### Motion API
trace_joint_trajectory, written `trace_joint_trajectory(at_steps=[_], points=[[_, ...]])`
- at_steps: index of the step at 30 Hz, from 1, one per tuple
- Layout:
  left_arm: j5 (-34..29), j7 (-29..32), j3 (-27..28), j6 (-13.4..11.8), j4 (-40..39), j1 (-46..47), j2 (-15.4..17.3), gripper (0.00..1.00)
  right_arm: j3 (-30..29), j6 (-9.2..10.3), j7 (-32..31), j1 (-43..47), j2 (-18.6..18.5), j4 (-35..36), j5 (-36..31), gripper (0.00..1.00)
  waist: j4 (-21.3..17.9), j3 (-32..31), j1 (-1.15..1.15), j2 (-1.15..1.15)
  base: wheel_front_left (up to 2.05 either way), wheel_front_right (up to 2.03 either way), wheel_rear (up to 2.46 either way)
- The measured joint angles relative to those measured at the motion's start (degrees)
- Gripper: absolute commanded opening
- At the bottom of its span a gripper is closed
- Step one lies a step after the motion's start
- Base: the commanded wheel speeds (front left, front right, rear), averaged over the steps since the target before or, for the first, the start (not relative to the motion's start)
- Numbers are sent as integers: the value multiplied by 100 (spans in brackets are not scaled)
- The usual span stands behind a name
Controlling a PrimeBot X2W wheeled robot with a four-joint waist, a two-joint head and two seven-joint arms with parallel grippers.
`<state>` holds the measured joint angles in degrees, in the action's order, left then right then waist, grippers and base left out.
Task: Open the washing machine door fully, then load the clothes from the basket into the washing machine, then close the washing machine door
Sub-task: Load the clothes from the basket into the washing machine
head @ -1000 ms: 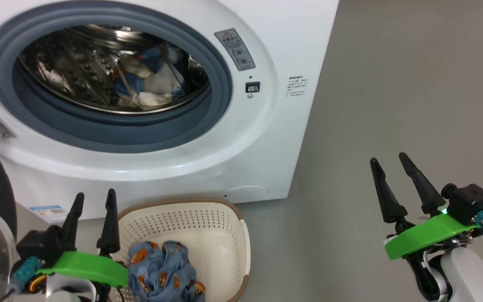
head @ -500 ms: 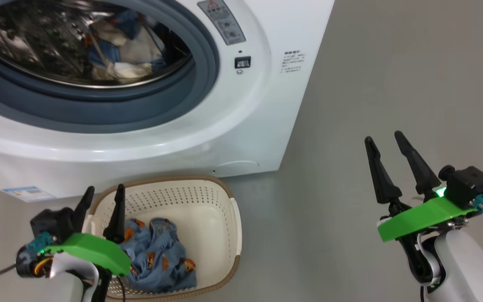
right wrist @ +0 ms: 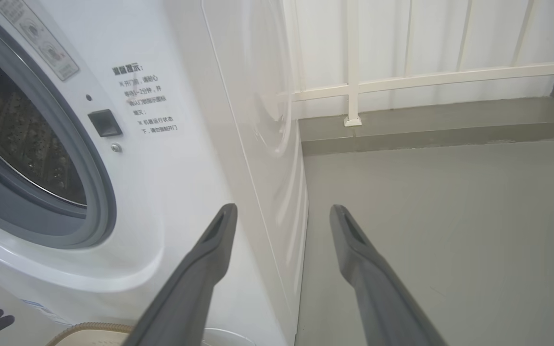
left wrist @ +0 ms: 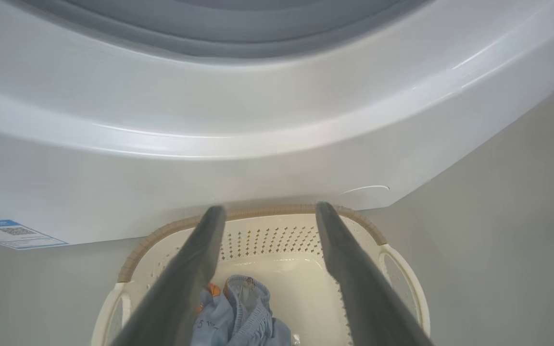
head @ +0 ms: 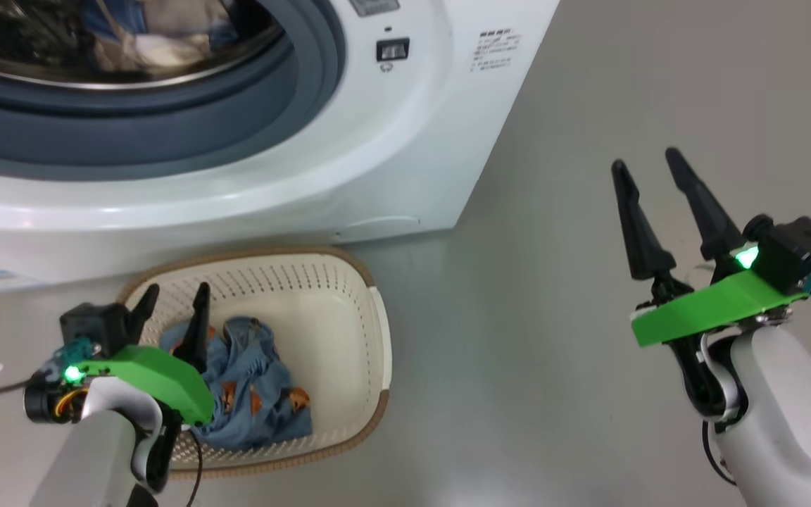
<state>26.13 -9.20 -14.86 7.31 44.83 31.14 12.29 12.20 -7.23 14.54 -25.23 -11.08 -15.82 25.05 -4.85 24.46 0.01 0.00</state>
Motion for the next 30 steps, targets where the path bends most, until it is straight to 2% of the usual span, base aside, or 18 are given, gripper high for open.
trace_joint_trajectory(at_steps=[14,30], points=[[242,169,-918,21,1394,1081,98,100,8,0,0,-577,131,56,-102,100,-32,958,0,0,0,0,0],[457,500,-1597,21,2560,1681,427,100,46,0,0,-860,321,244,-211,100,-448,1874,0,0,0,0,0]])
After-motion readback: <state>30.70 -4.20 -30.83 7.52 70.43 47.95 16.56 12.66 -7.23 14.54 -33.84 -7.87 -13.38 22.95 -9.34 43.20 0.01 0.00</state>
